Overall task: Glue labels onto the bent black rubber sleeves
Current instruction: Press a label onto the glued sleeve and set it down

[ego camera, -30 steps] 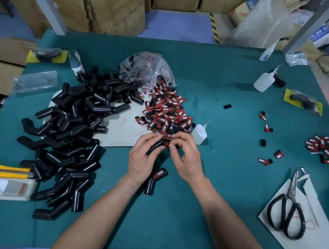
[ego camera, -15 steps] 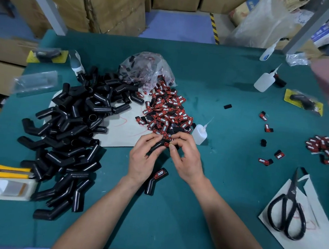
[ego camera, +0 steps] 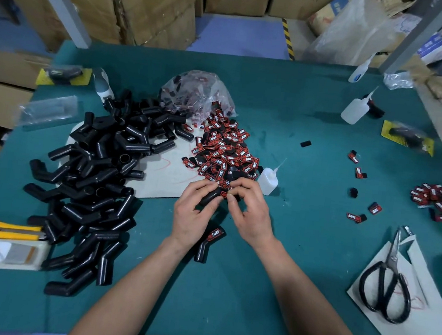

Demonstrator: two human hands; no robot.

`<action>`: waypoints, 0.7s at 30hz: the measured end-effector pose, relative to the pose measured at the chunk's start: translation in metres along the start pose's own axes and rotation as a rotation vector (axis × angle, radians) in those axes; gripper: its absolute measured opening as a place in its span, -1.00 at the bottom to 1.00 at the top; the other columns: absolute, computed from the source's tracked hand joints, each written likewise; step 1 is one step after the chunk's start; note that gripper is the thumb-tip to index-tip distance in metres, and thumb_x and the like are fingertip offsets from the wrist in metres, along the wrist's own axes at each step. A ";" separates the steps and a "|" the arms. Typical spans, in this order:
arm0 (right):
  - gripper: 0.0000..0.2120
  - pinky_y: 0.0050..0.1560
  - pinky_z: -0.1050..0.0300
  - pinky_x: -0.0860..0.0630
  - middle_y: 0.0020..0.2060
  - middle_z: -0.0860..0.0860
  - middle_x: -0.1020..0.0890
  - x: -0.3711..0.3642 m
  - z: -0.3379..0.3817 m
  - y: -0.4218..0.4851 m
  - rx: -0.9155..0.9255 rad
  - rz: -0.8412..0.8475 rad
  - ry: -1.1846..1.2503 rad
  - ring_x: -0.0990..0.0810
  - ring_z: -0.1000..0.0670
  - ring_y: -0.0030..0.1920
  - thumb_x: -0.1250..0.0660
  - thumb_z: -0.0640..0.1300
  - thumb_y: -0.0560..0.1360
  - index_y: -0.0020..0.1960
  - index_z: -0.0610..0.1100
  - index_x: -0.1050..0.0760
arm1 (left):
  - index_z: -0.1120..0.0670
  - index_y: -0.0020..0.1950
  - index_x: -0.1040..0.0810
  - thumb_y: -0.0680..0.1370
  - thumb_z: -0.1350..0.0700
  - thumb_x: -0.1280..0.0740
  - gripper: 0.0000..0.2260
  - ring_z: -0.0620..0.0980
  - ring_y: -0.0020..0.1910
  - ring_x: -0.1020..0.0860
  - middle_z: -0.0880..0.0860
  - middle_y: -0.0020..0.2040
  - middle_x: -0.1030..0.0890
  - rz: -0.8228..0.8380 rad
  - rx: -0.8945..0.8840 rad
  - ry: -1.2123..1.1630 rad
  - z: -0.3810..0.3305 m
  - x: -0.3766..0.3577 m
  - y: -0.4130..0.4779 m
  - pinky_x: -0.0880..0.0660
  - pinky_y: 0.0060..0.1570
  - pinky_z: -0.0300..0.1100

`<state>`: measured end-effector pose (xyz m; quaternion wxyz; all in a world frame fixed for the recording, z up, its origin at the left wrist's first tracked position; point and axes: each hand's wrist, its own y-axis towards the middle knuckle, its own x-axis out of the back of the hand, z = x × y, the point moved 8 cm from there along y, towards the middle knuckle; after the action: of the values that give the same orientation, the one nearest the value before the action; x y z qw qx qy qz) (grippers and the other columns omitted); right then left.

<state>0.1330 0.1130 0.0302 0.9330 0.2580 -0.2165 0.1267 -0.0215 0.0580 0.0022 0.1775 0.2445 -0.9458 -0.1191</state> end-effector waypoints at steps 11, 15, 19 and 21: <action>-0.76 0.18 0.08 -0.58 0.22 0.09 -0.54 0.008 -0.017 -0.003 -0.167 -0.134 0.242 -0.57 -0.08 0.26 -0.23 -0.14 0.64 0.27 -0.09 -0.54 | -0.09 0.05 -0.69 0.49 0.30 -0.54 -0.70 -0.10 0.16 -0.63 -0.03 0.09 -0.68 -0.046 0.277 -0.259 0.016 0.003 0.004 -0.50 0.25 -0.27; -0.80 0.12 0.08 -0.59 0.18 0.13 -0.54 0.005 -0.020 -0.002 -0.193 -0.125 0.241 -0.60 -0.10 0.19 -0.24 -0.10 0.65 0.21 -0.09 -0.58 | -0.11 0.04 -0.70 0.50 0.27 -0.54 -0.72 -0.07 0.16 -0.65 -0.06 0.08 -0.70 -0.057 0.338 -0.324 0.024 0.004 0.004 -0.51 0.20 -0.31; -0.81 0.10 0.25 -0.52 0.13 0.07 -0.55 -0.001 -0.024 -0.004 -0.219 -0.099 0.190 -0.58 0.03 0.18 -0.27 -0.09 0.65 0.19 -0.10 -0.59 | -0.16 0.00 -0.72 0.50 0.24 -0.54 -0.73 0.00 0.14 -0.66 -0.01 0.08 -0.71 -0.056 0.356 -0.363 0.026 0.002 0.003 -0.53 0.21 -0.22; -0.80 0.07 0.14 -0.57 0.11 0.12 -0.55 -0.002 -0.026 -0.005 -0.264 -0.103 0.211 -0.62 0.00 0.07 -0.27 -0.06 0.64 0.18 -0.07 -0.60 | -0.18 0.00 -0.73 0.48 0.20 -0.54 -0.74 -0.02 0.13 -0.66 0.00 0.08 -0.70 -0.057 0.351 -0.366 0.025 0.002 0.004 -0.53 0.19 -0.25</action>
<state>0.1420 0.1230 0.0068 0.9816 0.1292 -0.1185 0.0757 -0.0344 0.0636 -0.0191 -0.0455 0.2726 -0.9611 -0.0005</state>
